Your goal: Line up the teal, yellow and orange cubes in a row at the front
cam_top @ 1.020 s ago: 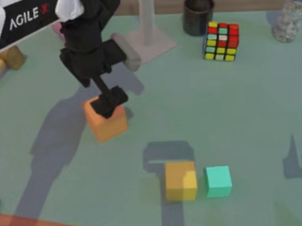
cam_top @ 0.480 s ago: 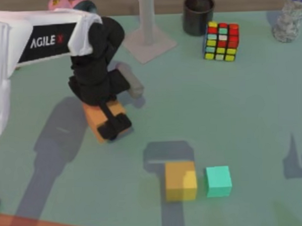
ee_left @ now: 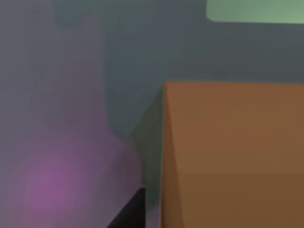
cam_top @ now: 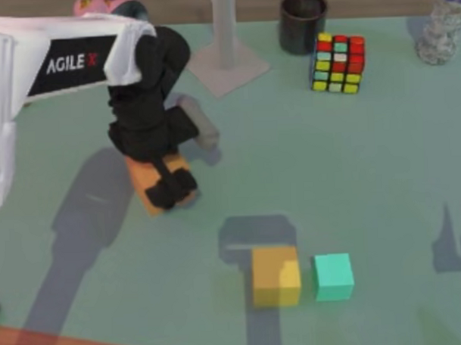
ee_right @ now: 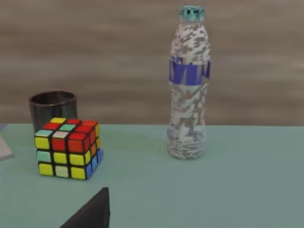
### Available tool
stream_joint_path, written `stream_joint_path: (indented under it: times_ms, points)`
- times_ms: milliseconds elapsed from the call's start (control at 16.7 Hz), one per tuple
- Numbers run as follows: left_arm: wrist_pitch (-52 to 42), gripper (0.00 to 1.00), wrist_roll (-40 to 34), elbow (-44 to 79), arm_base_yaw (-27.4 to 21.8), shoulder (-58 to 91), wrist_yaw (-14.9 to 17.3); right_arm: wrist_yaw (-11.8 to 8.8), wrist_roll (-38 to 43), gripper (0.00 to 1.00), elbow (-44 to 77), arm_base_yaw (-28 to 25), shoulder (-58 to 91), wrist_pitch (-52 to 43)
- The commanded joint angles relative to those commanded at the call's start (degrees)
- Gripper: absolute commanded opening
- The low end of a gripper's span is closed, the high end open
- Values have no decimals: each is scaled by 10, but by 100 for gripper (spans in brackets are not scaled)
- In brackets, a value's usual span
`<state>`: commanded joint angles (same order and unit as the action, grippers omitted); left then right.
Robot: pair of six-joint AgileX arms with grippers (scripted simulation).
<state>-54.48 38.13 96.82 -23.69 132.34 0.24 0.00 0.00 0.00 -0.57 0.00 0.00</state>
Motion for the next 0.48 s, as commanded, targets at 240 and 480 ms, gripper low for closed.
stream_joint_path:
  times_ms: [240, 480]
  points:
    - [0, 25, 0, 0, 0, 0, 0, 0, 0, 100, 0, 0, 0, 0]
    - [0, 0, 0, 0, 0, 0, 0, 0, 0, 100, 0, 0, 0, 0]
